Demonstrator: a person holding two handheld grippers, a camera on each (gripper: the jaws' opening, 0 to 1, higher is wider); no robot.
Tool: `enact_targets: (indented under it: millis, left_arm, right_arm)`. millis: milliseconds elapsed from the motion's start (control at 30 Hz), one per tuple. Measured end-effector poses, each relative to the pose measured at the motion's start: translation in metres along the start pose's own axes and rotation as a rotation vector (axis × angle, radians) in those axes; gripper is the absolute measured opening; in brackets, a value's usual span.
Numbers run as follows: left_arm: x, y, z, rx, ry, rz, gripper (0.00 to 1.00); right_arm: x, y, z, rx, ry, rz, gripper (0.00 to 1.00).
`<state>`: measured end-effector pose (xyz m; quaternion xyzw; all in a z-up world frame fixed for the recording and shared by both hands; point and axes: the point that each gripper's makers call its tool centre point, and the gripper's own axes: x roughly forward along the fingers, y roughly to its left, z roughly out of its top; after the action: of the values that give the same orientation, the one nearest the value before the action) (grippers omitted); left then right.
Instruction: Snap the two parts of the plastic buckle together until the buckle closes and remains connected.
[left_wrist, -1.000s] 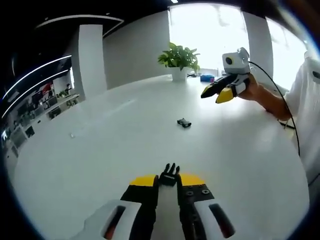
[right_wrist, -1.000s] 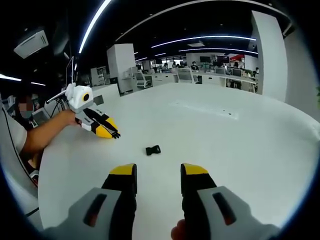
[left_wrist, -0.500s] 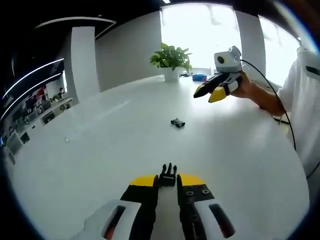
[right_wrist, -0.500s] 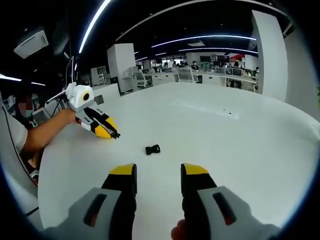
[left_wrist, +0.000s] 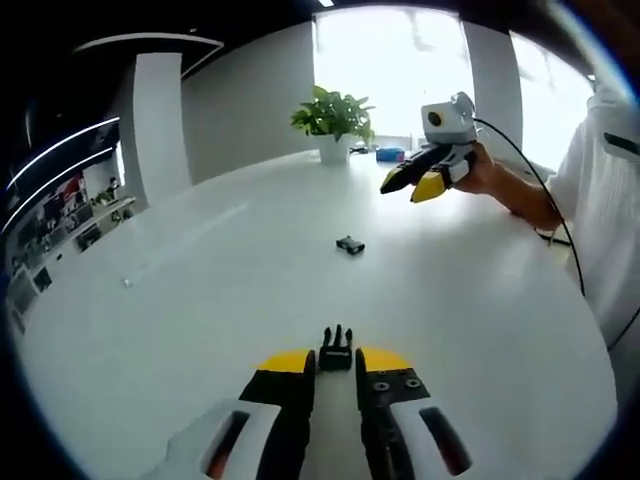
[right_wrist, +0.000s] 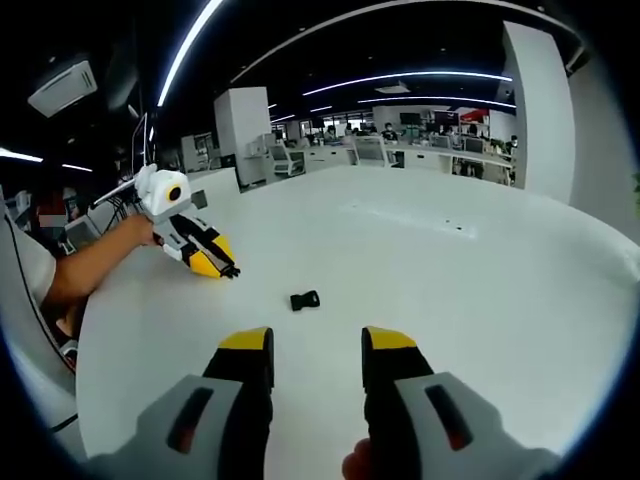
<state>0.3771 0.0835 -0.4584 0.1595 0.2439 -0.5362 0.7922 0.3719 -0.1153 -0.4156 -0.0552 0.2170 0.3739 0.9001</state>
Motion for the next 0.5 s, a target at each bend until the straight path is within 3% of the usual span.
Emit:
enact_targets:
  millis: [500]
  left_arm:
    - [0.0023,-0.0037,0.0019,-0.027,0.011,-0.023,0.15]
  right_arm:
    - [0.0007,0.0000,-0.0016,-0.001,0.008,0.006,0.35]
